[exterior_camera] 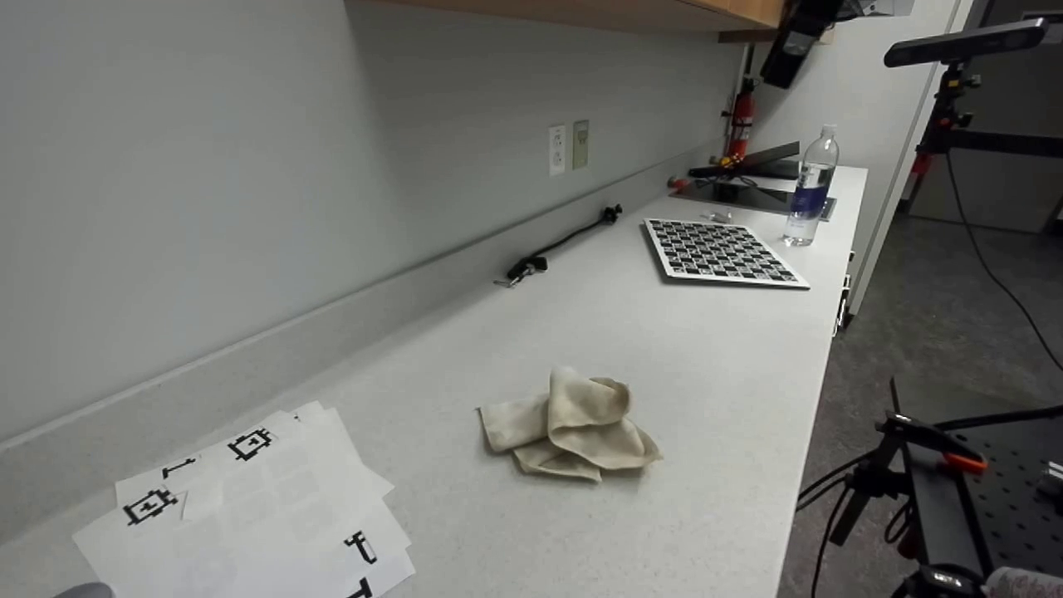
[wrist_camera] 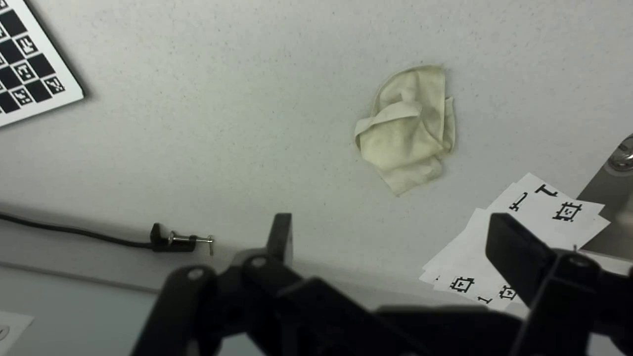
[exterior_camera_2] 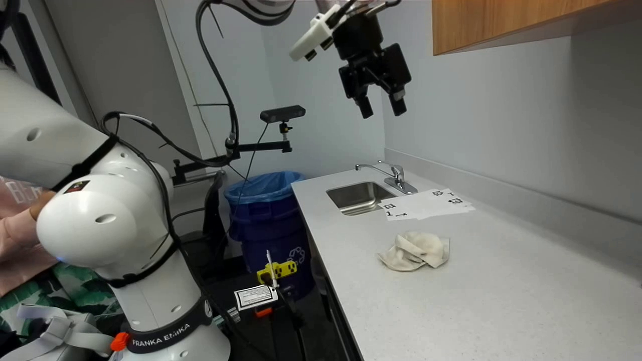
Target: Use the towel to wipe the counter
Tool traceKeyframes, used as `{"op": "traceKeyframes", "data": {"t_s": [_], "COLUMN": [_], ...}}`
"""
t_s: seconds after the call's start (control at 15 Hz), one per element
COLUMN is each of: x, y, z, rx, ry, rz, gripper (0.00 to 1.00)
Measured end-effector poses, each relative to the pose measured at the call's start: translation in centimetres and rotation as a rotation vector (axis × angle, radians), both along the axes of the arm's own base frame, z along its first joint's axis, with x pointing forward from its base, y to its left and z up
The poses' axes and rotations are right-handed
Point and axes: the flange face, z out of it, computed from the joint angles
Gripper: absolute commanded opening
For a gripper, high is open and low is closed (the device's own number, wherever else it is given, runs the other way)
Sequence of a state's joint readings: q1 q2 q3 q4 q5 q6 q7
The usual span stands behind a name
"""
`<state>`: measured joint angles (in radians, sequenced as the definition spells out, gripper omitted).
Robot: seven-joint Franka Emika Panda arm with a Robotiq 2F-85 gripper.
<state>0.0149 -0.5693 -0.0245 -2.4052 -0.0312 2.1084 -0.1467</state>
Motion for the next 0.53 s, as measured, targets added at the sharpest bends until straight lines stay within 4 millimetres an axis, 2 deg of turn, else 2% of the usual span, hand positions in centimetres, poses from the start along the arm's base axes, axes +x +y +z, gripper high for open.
{"op": "traceKeyframes", "data": {"t_s": [0.27, 0.4, 0.53], "x": [7.0, 8.9, 9.4], "y": [0.1, 0.2, 0.2], "z": [-3.1, -4.1, -4.0], "rx": [-0.004, -0.005, -0.005], "ry": [0.024, 0.041, 0.040], "rz": [0.003, 0.003, 0.003], "gripper": [1.00, 1.00, 1.00]}}
